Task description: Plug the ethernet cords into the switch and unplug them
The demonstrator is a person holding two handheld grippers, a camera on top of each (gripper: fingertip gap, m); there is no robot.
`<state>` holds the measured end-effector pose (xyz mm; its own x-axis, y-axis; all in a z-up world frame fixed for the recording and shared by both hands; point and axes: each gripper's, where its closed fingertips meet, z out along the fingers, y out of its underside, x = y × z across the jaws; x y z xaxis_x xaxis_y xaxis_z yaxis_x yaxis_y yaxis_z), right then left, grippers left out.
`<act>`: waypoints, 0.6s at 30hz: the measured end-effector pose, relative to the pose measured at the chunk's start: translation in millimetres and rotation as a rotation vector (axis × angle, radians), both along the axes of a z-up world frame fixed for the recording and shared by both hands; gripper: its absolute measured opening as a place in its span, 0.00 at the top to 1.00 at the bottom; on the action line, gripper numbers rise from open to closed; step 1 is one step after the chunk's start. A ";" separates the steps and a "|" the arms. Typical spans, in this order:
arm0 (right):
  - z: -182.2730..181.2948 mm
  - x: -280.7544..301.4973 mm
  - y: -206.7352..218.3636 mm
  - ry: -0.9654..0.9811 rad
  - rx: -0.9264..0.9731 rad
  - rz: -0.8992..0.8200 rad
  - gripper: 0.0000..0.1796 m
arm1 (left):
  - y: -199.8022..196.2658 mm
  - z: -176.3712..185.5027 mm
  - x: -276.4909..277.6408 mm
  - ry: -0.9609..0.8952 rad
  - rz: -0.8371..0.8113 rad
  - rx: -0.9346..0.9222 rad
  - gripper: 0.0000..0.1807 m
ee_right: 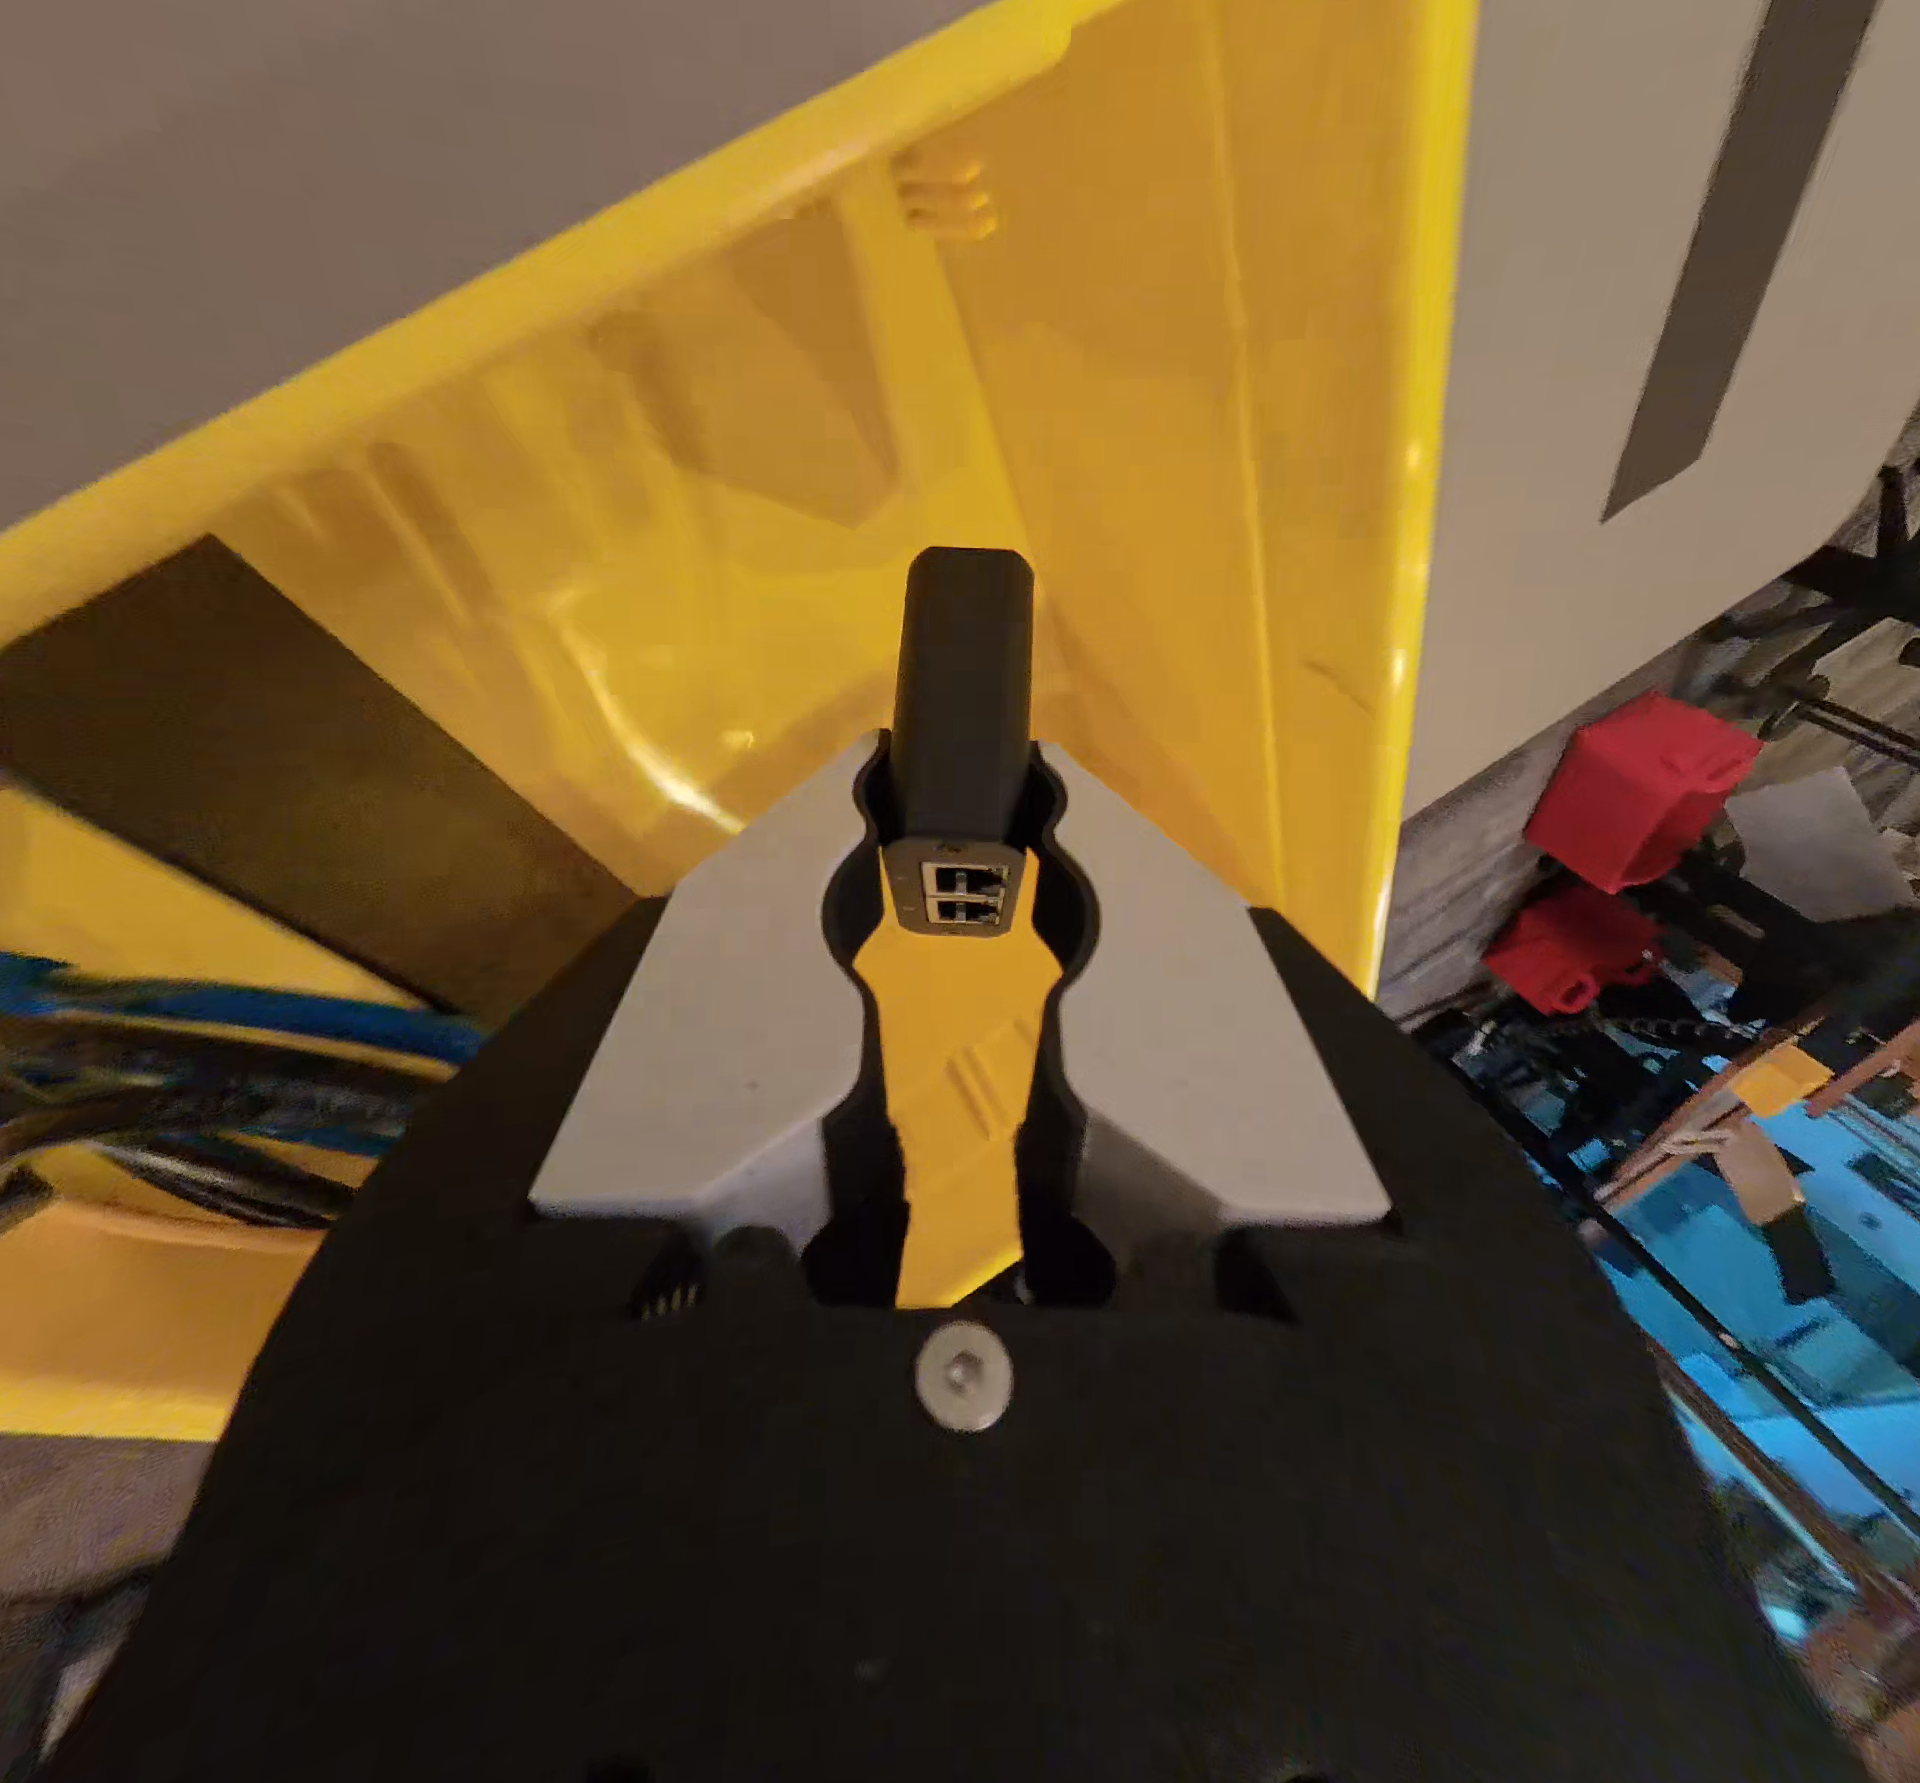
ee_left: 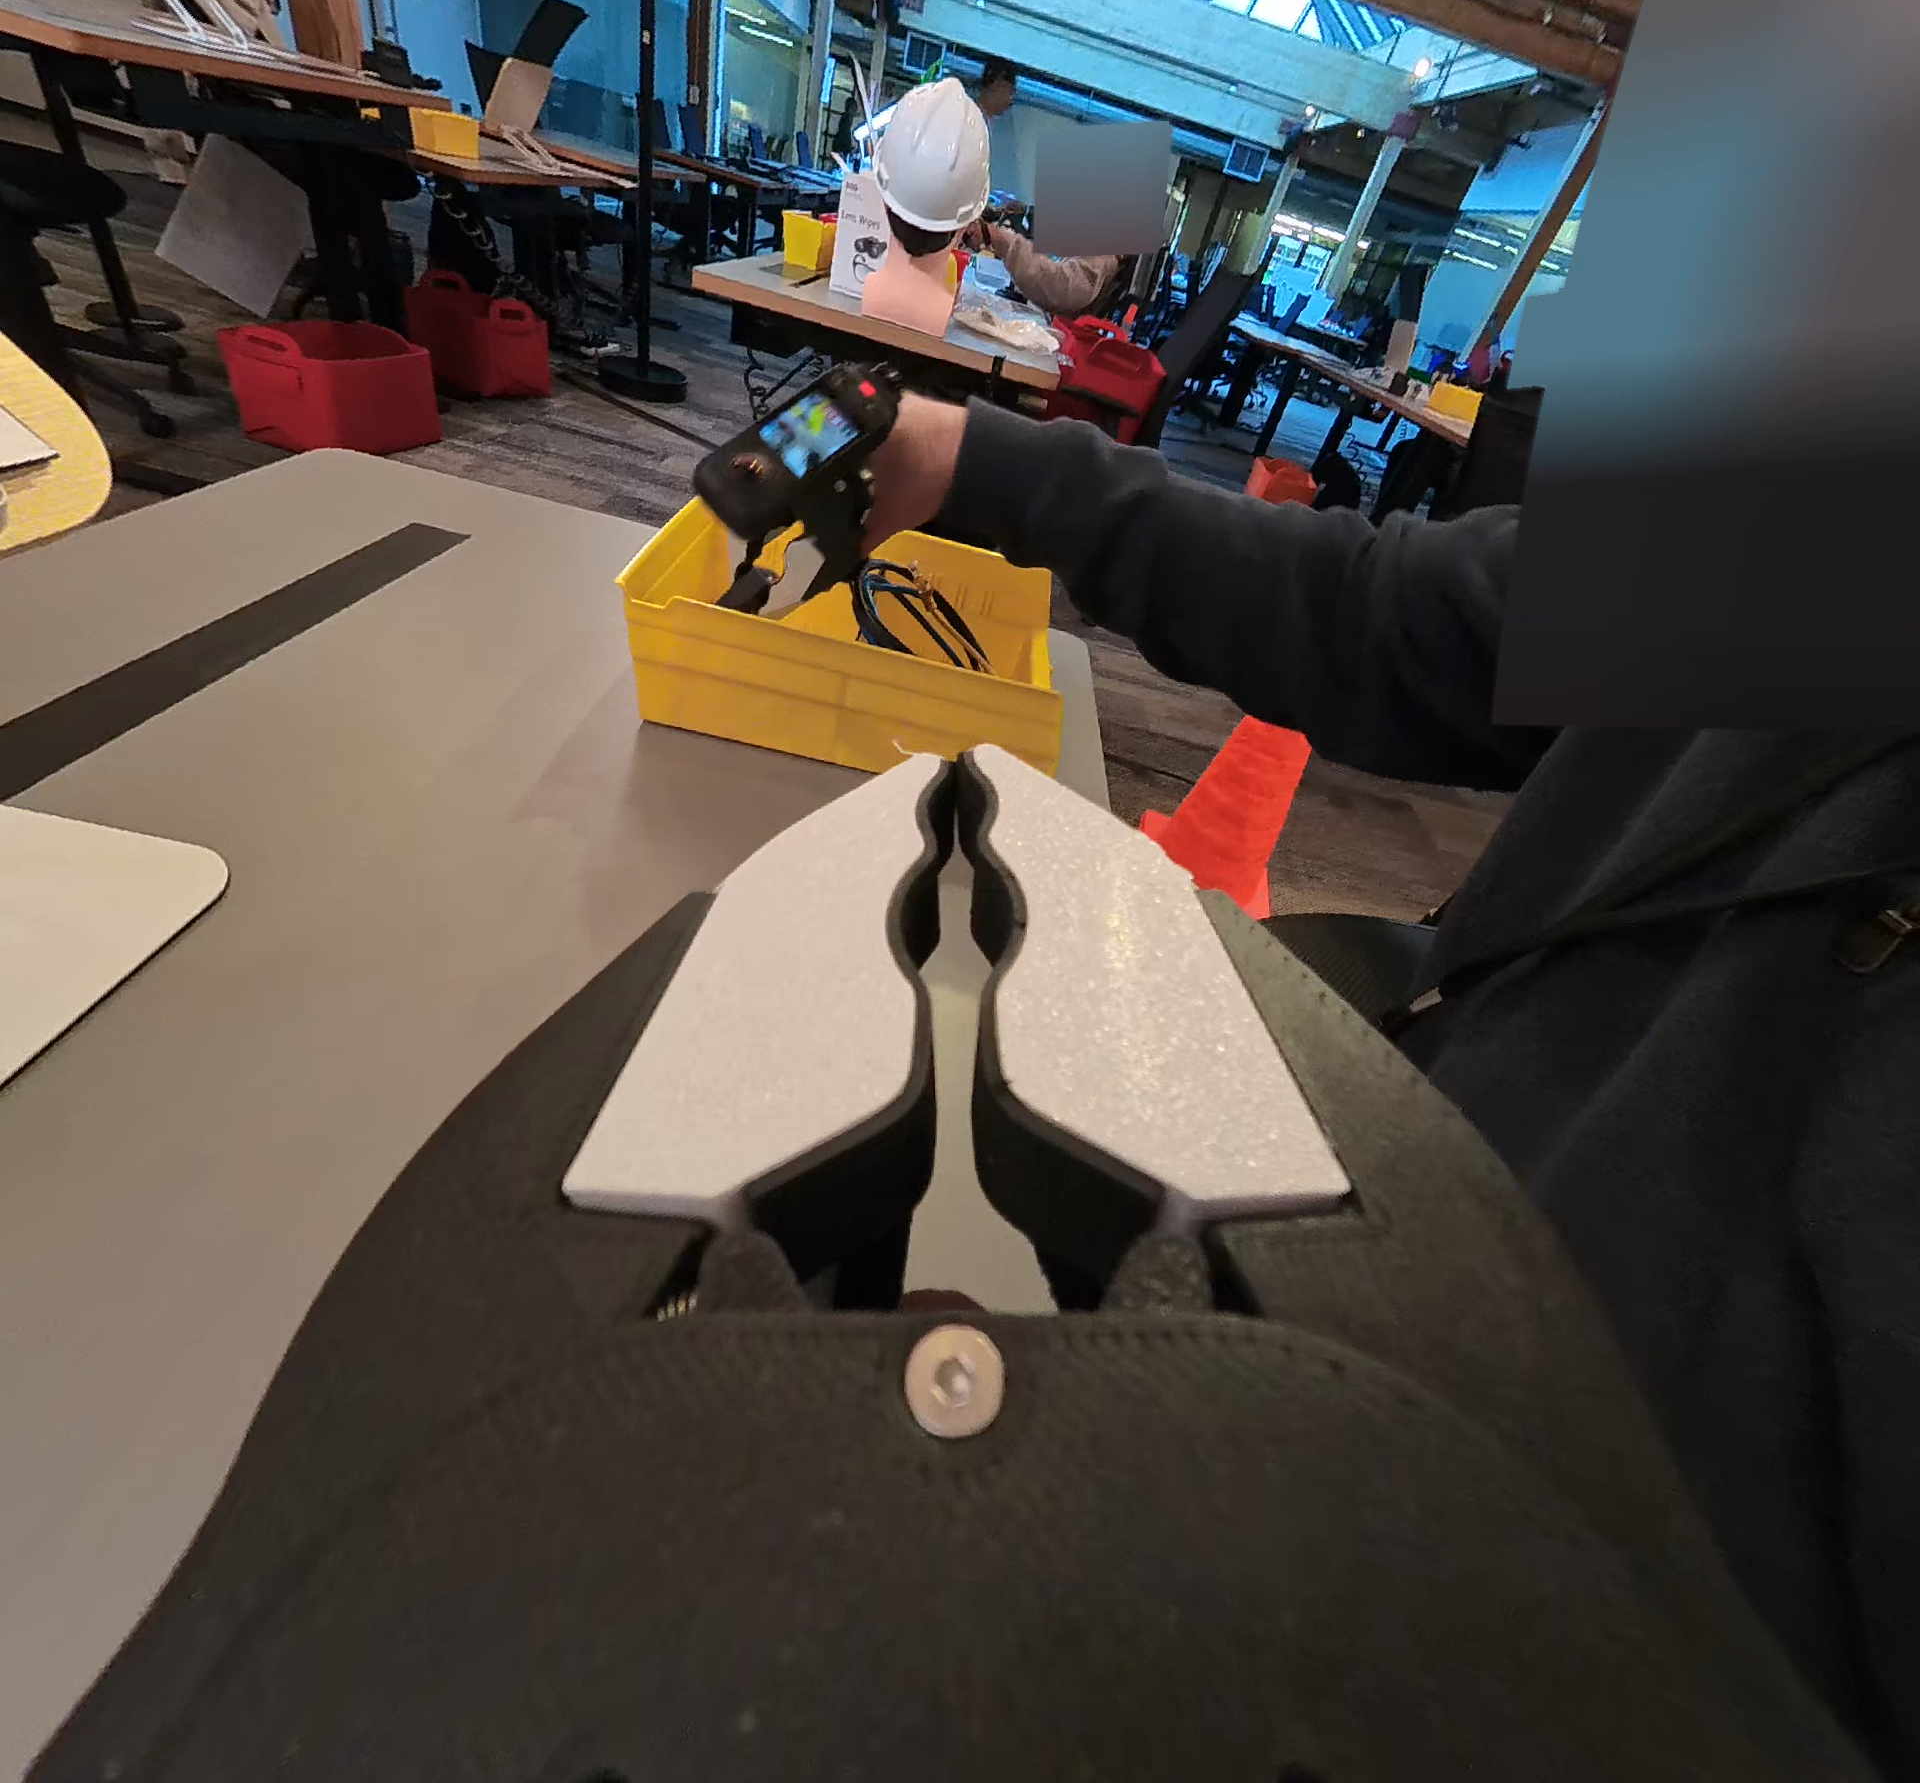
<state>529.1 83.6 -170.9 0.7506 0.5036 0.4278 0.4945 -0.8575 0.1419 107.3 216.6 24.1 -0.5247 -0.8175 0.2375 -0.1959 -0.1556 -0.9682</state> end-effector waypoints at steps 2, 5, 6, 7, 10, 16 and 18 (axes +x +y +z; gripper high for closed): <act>-10.9 5.8 2.3 -0.011 -0.059 0.015 0.88 | 0.2 -1.1 0.5 0.003 -0.001 0.000 1.00; -26.1 14.9 -0.1 -0.026 -0.149 0.028 0.87 | 0.4 -3.2 0.6 0.008 -0.001 0.004 1.00; -30.2 16.3 -1.5 -0.029 -0.174 0.036 0.88 | 0.5 -3.7 0.6 0.010 0.001 0.009 1.00; -32.6 17.1 -0.8 -0.031 -0.180 0.041 0.88 | 0.6 -4.0 0.6 0.011 0.002 0.014 1.00; -34.7 12.2 -1.3 -0.009 -0.191 0.045 0.87 | 1.7 -5.1 1.3 0.015 0.005 0.024 1.00; -21.0 0.6 -5.7 0.015 -0.210 0.048 0.85 | 4.7 -8.2 2.9 0.028 0.015 0.023 1.00; -10.0 -3.1 -7.7 0.025 -0.204 0.038 0.84 | 5.0 -7.2 2.6 0.027 0.017 0.028 1.00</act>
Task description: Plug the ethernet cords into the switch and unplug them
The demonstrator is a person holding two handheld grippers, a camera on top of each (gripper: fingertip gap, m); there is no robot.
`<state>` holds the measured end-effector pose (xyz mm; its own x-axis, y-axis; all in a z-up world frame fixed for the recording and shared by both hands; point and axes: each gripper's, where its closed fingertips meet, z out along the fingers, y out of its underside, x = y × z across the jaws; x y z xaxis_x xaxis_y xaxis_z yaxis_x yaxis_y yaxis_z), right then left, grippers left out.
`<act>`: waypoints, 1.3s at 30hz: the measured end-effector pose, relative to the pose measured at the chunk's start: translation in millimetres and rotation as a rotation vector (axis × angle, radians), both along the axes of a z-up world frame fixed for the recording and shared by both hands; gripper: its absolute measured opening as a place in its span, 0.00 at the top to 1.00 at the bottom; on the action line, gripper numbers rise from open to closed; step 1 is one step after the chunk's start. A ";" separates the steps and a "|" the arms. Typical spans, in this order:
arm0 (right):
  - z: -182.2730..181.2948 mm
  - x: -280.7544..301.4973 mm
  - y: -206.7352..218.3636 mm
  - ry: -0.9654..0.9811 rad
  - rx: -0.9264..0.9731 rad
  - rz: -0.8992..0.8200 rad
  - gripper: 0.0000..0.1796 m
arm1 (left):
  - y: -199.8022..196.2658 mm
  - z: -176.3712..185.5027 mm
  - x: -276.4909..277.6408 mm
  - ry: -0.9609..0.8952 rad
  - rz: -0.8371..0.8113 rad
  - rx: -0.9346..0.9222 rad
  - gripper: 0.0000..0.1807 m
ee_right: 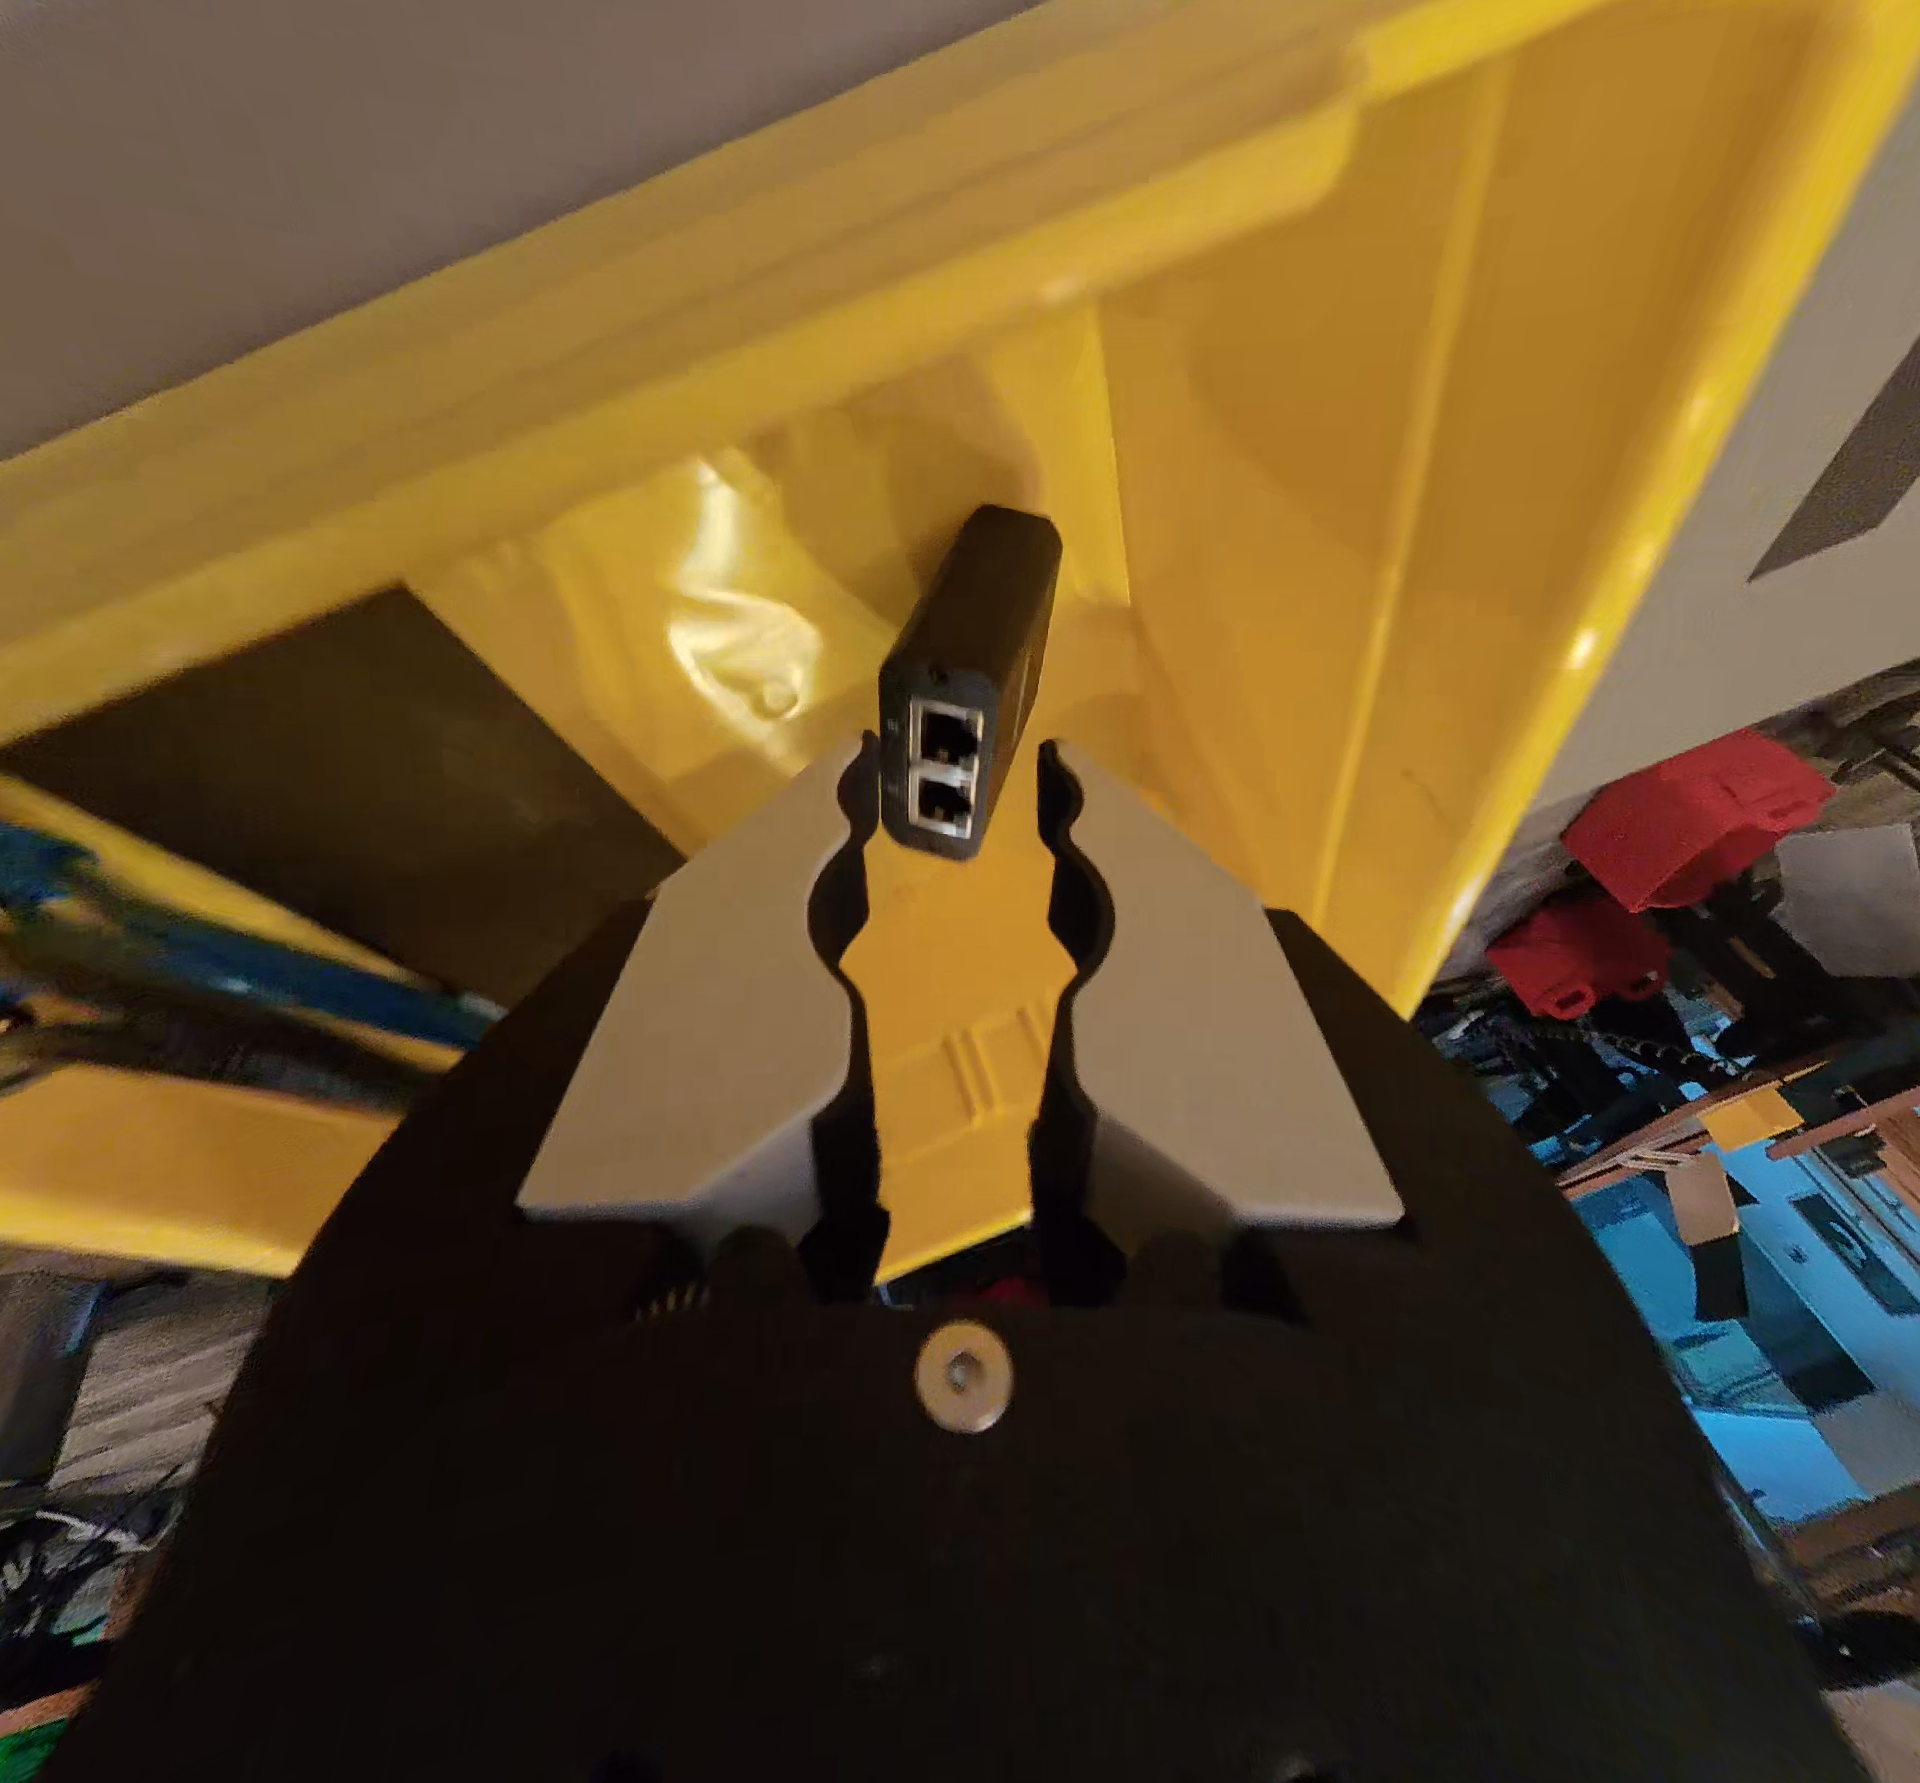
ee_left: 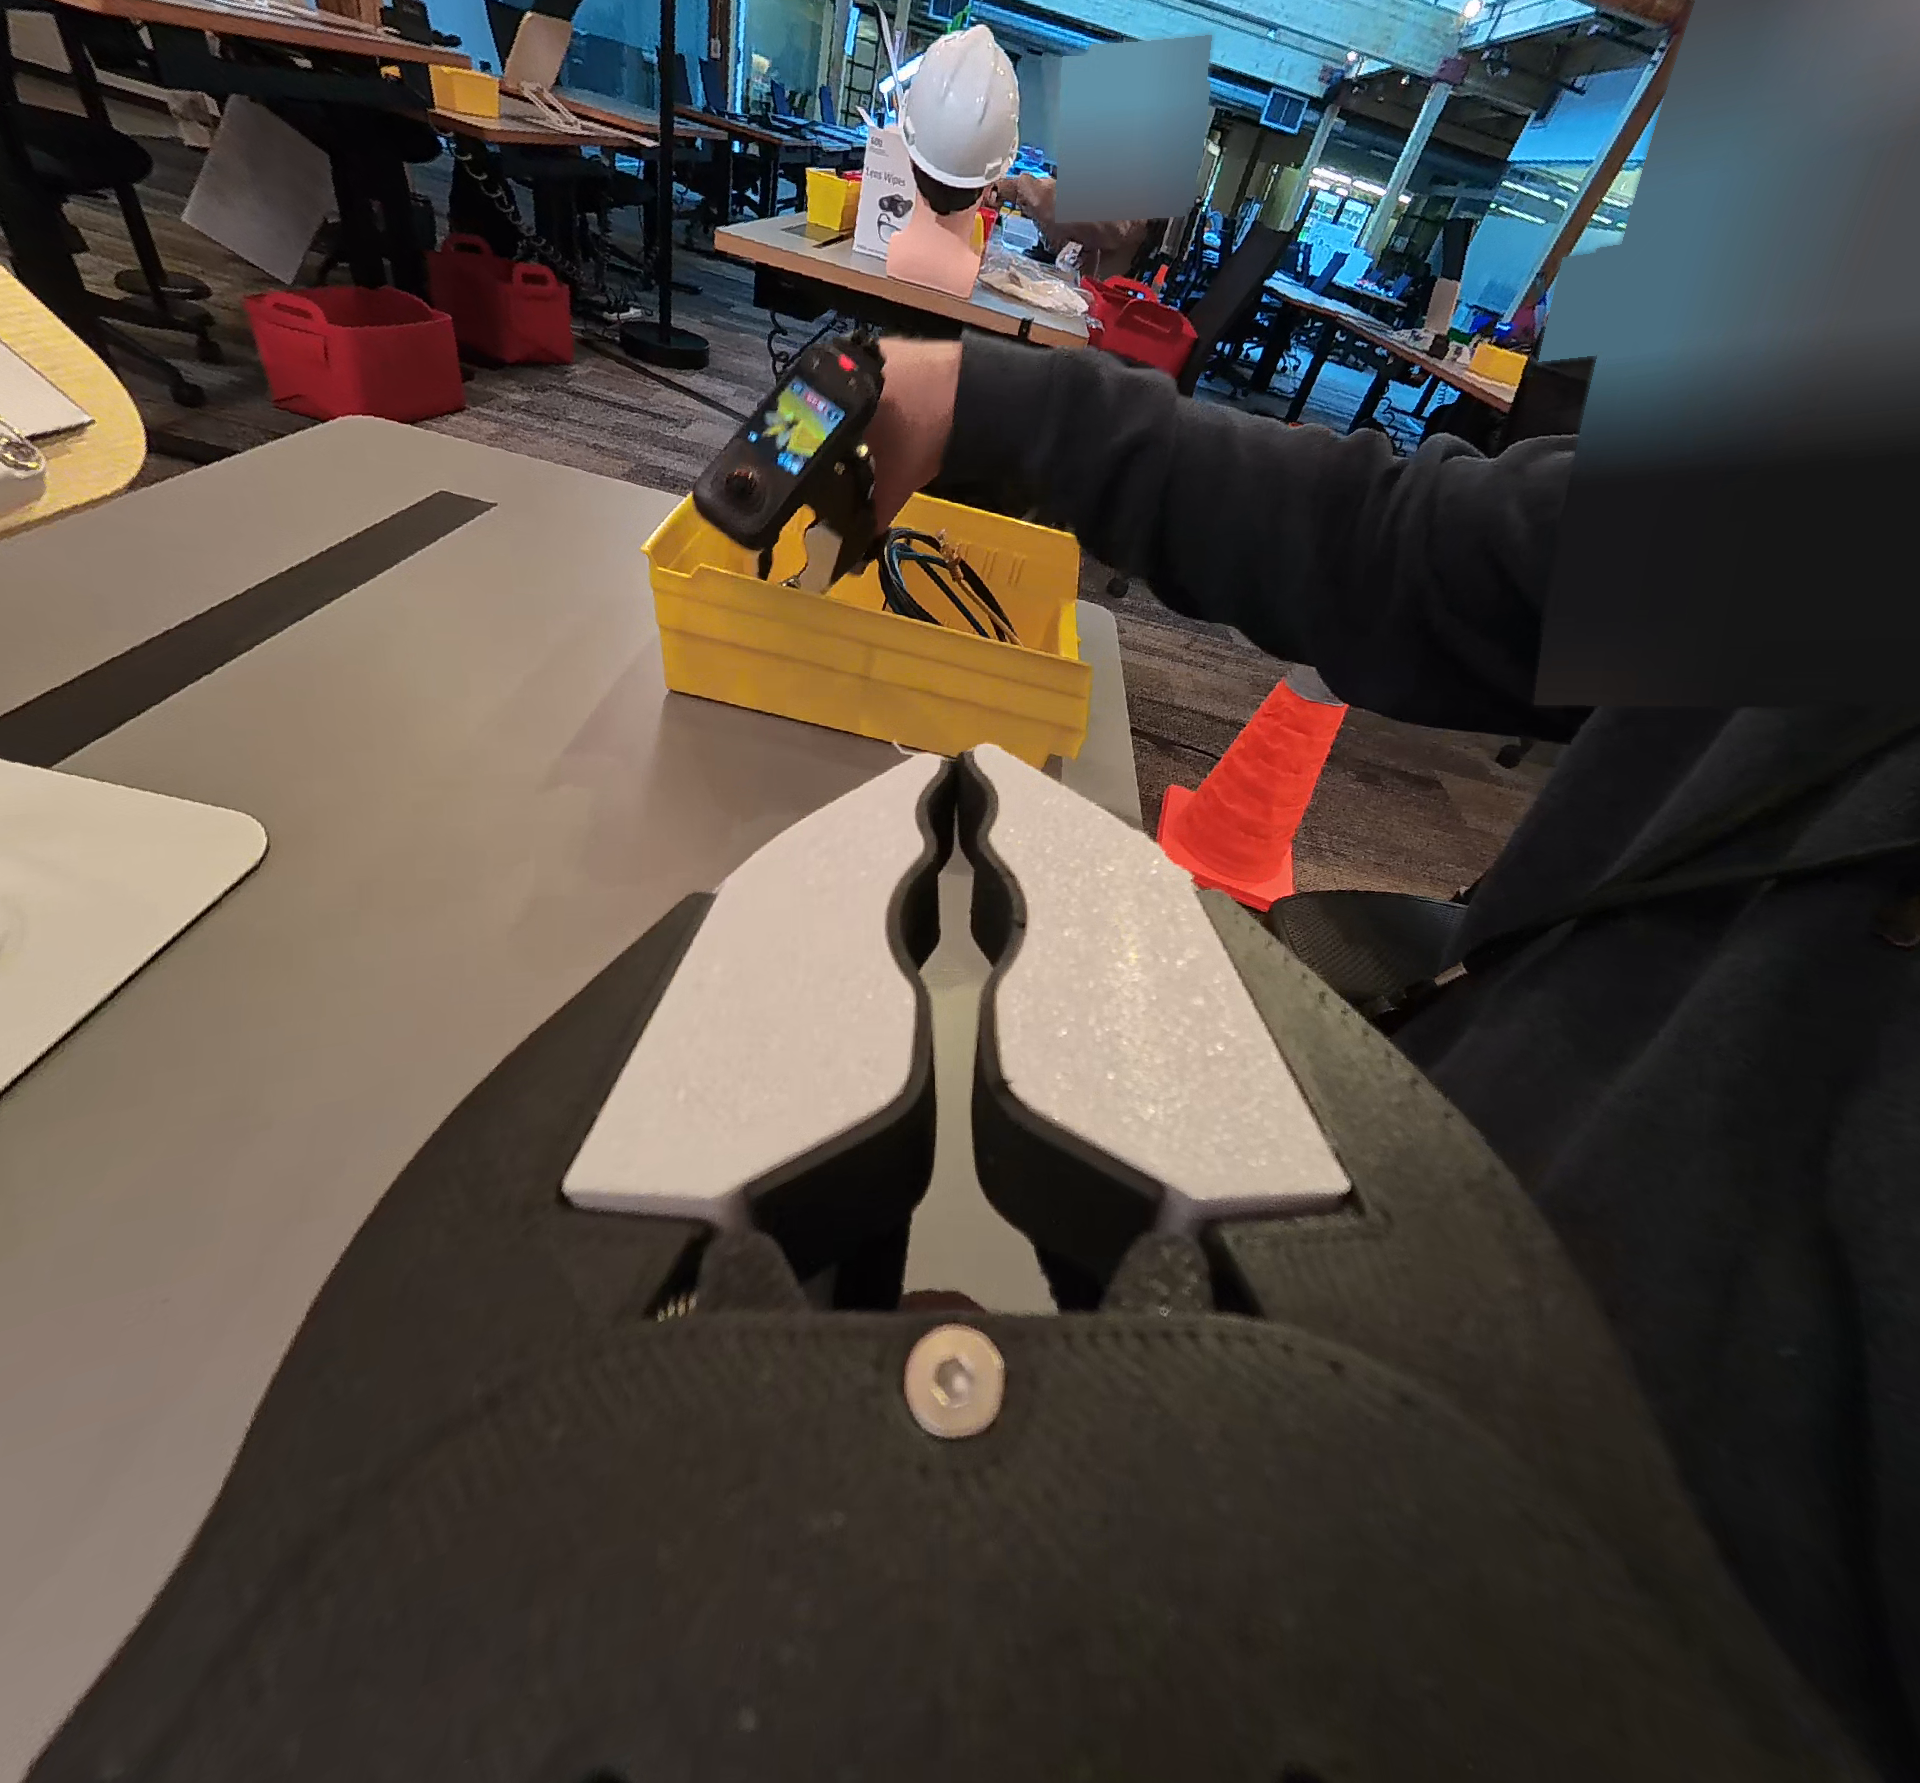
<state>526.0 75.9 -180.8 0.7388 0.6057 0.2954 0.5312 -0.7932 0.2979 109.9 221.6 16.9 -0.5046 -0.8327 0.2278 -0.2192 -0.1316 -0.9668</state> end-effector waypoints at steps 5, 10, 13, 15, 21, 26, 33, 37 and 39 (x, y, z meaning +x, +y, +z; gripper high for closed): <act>33.7 -6.7 -5.8 -0.001 0.060 -0.015 0.85 | 3.3 4.3 -3.0 -0.002 0.016 0.032 1.00; 68.2 -1.6 -19.8 -0.036 0.263 -0.102 0.86 | 33.1 18.0 -12.2 -0.004 0.152 0.108 0.93; 93.8 13.8 -44.1 -0.066 0.442 -0.210 0.85 | 70.4 30.9 -29.7 0.019 0.297 0.146 0.77; 104.2 23.9 -69.1 -0.054 0.533 -0.297 0.82 | 106.4 28.1 -49.0 0.075 0.435 0.204 0.67; 82.6 37.3 -136.5 0.078 0.665 -0.487 0.68 | 208.1 -0.1 -144.8 0.206 0.811 0.168 0.47; 56.6 32.9 -157.1 0.214 0.761 -0.618 0.67 | 277.9 -55.0 -239.4 0.419 1.082 0.200 0.45; 15.4 6.9 -155.9 0.407 0.735 -0.649 0.72 | 318.8 -138.1 -323.8 0.757 1.227 0.217 0.35; 7.0 10.7 -148.1 0.375 0.759 -0.661 0.73 | 311.7 -173.8 -328.3 0.875 1.116 0.099 0.43; 9.0 8.3 -140.7 0.413 0.798 -0.675 0.77 | 304.3 -192.6 -331.1 0.967 1.046 0.099 0.47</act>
<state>534.3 -64.8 -171.8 0.9751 -0.2082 0.0762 -0.1386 -0.8405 -0.5238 -221.2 525.9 -175.7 0.6590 -0.7510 0.0418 -0.6322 -0.5832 -0.5101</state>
